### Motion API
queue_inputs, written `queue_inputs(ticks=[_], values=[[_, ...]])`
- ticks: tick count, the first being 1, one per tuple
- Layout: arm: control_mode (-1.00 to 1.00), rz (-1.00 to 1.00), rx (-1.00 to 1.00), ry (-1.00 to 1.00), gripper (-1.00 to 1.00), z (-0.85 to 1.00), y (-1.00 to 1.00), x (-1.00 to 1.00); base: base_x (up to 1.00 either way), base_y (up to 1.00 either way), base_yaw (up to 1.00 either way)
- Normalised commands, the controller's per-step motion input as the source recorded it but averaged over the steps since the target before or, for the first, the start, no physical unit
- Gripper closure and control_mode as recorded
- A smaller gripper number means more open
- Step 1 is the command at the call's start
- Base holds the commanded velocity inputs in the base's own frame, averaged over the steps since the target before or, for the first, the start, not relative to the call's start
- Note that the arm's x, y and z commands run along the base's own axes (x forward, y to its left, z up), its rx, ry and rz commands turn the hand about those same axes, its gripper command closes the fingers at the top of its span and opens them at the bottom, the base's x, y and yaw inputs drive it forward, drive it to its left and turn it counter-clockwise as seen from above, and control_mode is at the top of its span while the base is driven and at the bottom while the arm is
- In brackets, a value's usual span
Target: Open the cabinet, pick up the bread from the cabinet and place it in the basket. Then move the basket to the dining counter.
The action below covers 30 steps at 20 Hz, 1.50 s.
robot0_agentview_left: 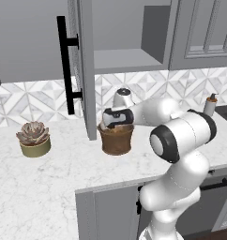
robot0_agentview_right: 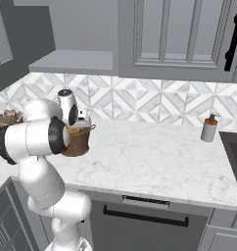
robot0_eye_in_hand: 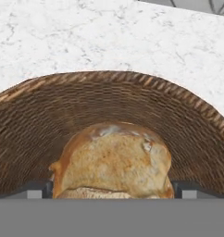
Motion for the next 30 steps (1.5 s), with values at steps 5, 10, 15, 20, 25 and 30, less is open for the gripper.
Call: queue_inputs(ticks=[5,10,15,20,25,30], values=[[-1.0,0.0,0.0,-0.19,-1.0,0.07,0.11,0.06,0.0,0.0,0.0],[-1.0,-0.01,0.0,-0.03,-1.0,0.0,-0.03,-0.25,0.0,0.0,0.0],[-1.0,-0.05,0.0,0.1,1.0,-0.01,-0.18,-0.45,0.0,0.0,0.0],[-1.0,-0.01,0.0,-0.01,1.0,0.0,-0.01,0.06,0.0,0.0,0.0],[-1.0,0.0,0.0,0.02,-1.0,-0.2,-0.01,0.04,0.0,0.0,0.0],[-1.0,-0.01,0.0,0.03,-1.0,-0.09,-0.08,0.19,0.0,0.0,0.0]])
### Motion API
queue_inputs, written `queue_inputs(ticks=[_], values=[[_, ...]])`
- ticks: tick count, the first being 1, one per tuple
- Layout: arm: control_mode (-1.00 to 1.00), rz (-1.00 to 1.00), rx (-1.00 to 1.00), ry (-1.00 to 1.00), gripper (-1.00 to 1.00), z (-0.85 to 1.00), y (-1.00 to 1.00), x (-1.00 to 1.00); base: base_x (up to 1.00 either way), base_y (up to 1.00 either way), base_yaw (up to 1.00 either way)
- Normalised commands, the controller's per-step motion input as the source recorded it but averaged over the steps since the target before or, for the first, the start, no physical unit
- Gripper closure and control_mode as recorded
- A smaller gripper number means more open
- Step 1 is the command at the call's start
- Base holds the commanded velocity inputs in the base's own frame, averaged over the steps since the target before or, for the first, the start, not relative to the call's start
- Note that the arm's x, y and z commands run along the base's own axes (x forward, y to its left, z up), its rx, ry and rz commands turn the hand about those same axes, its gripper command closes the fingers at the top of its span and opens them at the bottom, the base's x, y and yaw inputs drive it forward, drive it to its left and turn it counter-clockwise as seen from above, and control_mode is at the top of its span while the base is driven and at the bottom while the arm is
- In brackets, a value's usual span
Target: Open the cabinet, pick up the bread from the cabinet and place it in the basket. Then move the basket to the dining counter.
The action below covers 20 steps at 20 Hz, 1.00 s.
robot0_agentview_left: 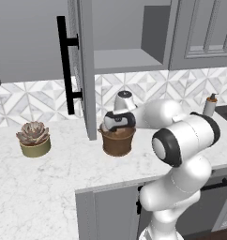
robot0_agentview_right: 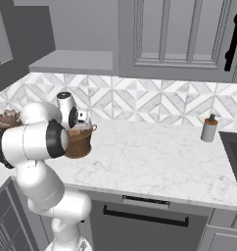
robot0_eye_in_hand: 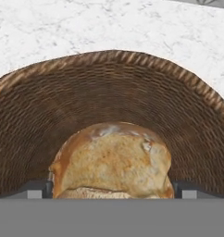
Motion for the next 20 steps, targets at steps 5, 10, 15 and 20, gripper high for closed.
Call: queue_inputs(ticks=[5,10,15,20], values=[[-1.0,0.0,0.0,-0.03,-1.0,-0.11,0.0,0.59,0.0,0.0,0.0],[-1.0,0.0,0.0,-0.02,-1.0,-0.22,0.18,0.99,0.0,0.0,0.0],[-1.0,0.0,0.0,-0.08,-1.0,-0.2,0.21,0.81,0.0,0.0,0.0],[-1.0,0.0,0.0,-0.42,-1.0,-0.09,0.12,0.19,0.0,0.0,0.0]])
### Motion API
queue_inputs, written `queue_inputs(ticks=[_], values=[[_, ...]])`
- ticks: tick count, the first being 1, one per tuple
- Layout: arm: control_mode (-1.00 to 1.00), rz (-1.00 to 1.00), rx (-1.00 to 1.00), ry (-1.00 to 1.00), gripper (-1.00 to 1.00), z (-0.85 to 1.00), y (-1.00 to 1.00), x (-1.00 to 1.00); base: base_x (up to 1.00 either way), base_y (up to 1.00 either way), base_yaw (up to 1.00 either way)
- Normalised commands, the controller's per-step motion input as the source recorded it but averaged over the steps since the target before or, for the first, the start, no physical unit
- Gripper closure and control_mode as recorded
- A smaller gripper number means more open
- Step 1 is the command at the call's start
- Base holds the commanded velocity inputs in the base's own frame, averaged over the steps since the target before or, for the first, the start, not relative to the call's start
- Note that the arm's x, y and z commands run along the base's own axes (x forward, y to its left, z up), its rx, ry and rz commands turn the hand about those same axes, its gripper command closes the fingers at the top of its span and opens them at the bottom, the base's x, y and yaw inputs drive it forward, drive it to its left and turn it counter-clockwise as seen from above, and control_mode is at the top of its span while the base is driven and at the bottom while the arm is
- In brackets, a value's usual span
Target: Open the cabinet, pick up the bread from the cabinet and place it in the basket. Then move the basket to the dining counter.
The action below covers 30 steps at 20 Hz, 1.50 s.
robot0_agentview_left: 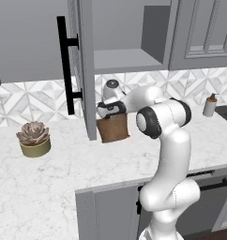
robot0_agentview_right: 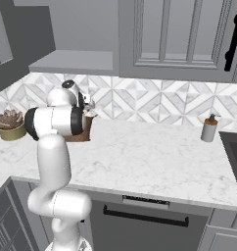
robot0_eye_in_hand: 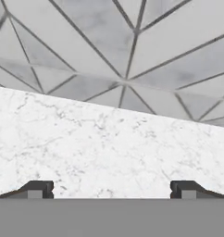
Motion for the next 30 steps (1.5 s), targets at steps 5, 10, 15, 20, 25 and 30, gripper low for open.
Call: queue_inputs(ticks=[5,10,15,20,25,30], values=[[-1.0,-0.01,0.0,-0.31,-1.0,0.0,-0.02,0.0,0.0,0.0,0.0],[-1.0,-0.04,0.0,0.0,-1.0,0.14,-0.04,-0.1,0.0,0.0,0.0],[-1.0,-0.11,0.02,0.0,-1.0,0.7,0.0,-0.3,0.0,0.0,0.0],[-1.0,-0.19,0.0,0.08,-1.0,0.31,-0.29,-0.61,0.0,0.0,0.0],[-1.0,-0.2,0.03,0.21,-1.0,0.39,-0.44,-0.73,0.0,0.0,0.0],[-1.0,-0.16,0.14,0.17,-1.0,0.55,-0.34,-0.78,0.0,0.0,0.0]])
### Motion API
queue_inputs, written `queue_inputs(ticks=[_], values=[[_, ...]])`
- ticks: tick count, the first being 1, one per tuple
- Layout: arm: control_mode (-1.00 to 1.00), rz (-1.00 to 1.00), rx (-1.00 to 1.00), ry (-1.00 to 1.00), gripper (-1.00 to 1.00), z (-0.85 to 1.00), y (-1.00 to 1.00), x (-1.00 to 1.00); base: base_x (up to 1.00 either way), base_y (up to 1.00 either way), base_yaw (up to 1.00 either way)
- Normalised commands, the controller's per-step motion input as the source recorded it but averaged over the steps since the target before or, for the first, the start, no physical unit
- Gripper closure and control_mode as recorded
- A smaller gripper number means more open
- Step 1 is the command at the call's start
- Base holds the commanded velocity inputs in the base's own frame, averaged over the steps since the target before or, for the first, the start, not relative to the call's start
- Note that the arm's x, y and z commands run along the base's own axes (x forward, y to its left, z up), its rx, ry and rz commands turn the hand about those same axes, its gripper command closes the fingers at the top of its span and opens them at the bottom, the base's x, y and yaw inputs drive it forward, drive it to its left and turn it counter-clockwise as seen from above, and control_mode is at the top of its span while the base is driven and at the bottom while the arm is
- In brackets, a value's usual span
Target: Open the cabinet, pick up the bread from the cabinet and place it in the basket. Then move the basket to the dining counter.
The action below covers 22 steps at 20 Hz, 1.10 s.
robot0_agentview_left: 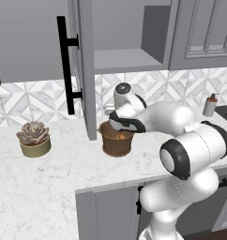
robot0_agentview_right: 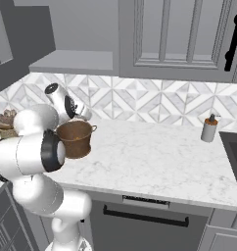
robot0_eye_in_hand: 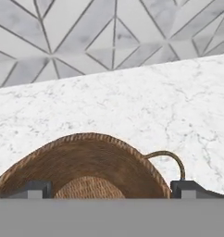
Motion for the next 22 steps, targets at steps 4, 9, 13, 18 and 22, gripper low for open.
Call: queue_inputs(ticks=[4,9,13,18,22], values=[[-1.0,-0.12,0.16,0.1,-1.0,0.2,-0.37,-0.73,0.0,0.0,0.0],[-1.0,-0.05,0.23,0.01,-1.0,0.0,-0.11,-0.47,0.0,0.0,0.0],[-1.0,0.0,0.11,0.01,-1.0,-0.19,0.0,0.0,0.0,0.0,0.0],[-1.0,0.0,0.01,0.13,-1.0,-0.22,-0.07,0.01,0.0,0.0,0.0],[-1.0,0.02,0.0,0.16,-1.0,-0.05,-0.17,0.02,0.0,0.0,0.0]])
